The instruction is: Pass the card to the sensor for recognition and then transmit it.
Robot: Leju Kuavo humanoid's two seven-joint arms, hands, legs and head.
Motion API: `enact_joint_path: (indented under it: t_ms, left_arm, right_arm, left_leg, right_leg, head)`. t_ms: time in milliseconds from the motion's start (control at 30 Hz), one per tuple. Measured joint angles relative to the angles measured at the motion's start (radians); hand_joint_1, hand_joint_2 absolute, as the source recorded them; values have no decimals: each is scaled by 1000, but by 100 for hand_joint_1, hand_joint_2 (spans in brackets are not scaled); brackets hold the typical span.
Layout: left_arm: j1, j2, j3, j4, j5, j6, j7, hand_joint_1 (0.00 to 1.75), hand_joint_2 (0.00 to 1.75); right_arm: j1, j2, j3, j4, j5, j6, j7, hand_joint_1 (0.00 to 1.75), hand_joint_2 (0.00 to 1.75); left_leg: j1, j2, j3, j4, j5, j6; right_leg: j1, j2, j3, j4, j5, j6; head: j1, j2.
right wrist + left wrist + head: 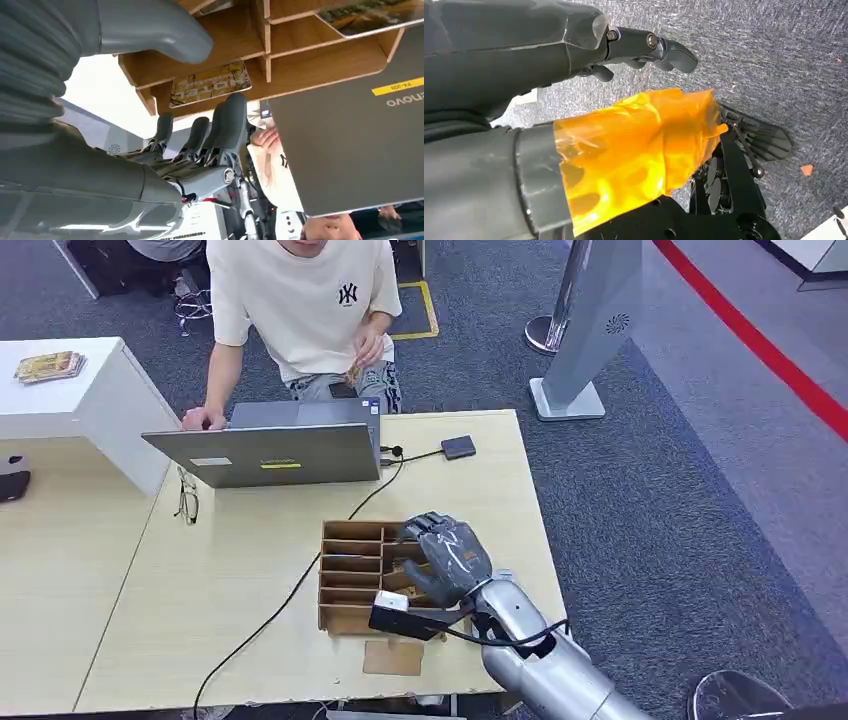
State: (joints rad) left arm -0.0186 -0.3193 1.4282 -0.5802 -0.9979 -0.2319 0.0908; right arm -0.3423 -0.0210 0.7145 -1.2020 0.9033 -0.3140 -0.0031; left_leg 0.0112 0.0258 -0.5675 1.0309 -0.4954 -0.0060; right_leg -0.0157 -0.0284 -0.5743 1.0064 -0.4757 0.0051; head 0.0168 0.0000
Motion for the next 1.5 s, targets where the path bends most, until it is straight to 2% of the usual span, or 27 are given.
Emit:
enact_joint_path:
  t_ms: [167,200,267,333,467,500,667,700,833,900,967,1067,1133,1500]
  left_arm:
    - [-1,0,1,0,-3,0,-3,0,0]
    - [-1,0,2,0,-3,0,-3,0,0]
    - [-1,0,2,0,-4,0,-4,0,0]
    - [-1,0,3,0,-5,0,-4,0,0]
    - [-1,0,8,0,-7,0,-4,0,0]
    - [-1,0,10,0,-7,0,-4,0,0]
    - [-2,1,15,0,-8,0,-4,0,0]
    - [-2,1,16,0,-10,0,-4,0,0]
    - [-2,1,17,0,-14,-1,-4,0,0]
    - [-2,1,18,0,-16,-1,-4,0,0]
    - [-2,0,18,0,-16,-2,-4,0,0]
    - [-2,0,19,0,-17,-3,-4,0,0]
    - [-2,0,20,0,-17,-3,-3,0,0]
    - [-2,-1,30,0,-26,-11,-4,0,0]
  right_arm:
    - [-5,2,1,11,0,-2,0,93,175]
    - [-7,3,1,13,0,-2,0,101,175]
    - [-9,6,1,15,0,-2,0,105,175]
    - [-13,7,1,17,0,-1,0,117,175]
    - [-19,7,1,23,-3,-1,1,117,175]
    - [-21,7,2,23,-3,-1,0,131,175]
    - [-25,9,2,24,-3,0,2,150,175]
    - [-25,9,1,24,-3,0,2,148,175]
    - [-26,9,1,26,-3,-2,1,159,175]
    - [-26,9,1,26,-3,-3,1,157,175]
    - [-26,9,1,25,-3,-3,1,168,175]
    - [-26,9,1,25,-3,-4,1,164,175]
    - [-26,9,1,25,-3,-6,1,173,175]
    - [-13,9,-32,-5,-39,-48,-21,175,175]
  left_leg:
    - [0,0,0,0,0,0]
    - [0,0,0,0,0,0]
    - [0,0,0,0,0,0]
    - [0,0,0,0,0,0]
    - [0,0,0,0,0,0]
    - [0,0,0,0,0,0]
    - [0,0,0,0,0,0]
    - [0,0,0,0,0,0]
    - [0,0,0,0,0,0]
    - [0,0,0,0,0,0]
    - [0,0,0,0,0,0]
    - [0,0,1,0,0,0]
    - [0,0,1,0,0,0]
    - [0,0,1,0,0,0]
  right_leg:
    - [0,0,0,0,0,0]
    - [0,0,0,0,0,0]
    - [0,0,0,0,0,0]
    - [0,0,0,0,0,0]
    - [0,0,0,0,0,0]
    - [0,0,0,0,0,0]
    - [0,0,0,0,0,0]
    - [0,0,0,0,0,0]
    - [0,0,0,0,0,0]
    - [0,0,0,0,0,0]
    - [0,0,0,0,0,0]
    - [0,0,0,0,0,0]
    - [0,0,0,0,0,0]
    - [0,0,0,0,0,0]
  head:
    - [0,0]
    - [0,0]
    - [0,0]
    - [0,0]
    - [0,0]
    - [0,0]
    - [0,0]
    - [0,0]
    - [0,0]
    - [0,0]
    - [0,0]
    - [0,0]
    - [0,0]
    - [0,0]
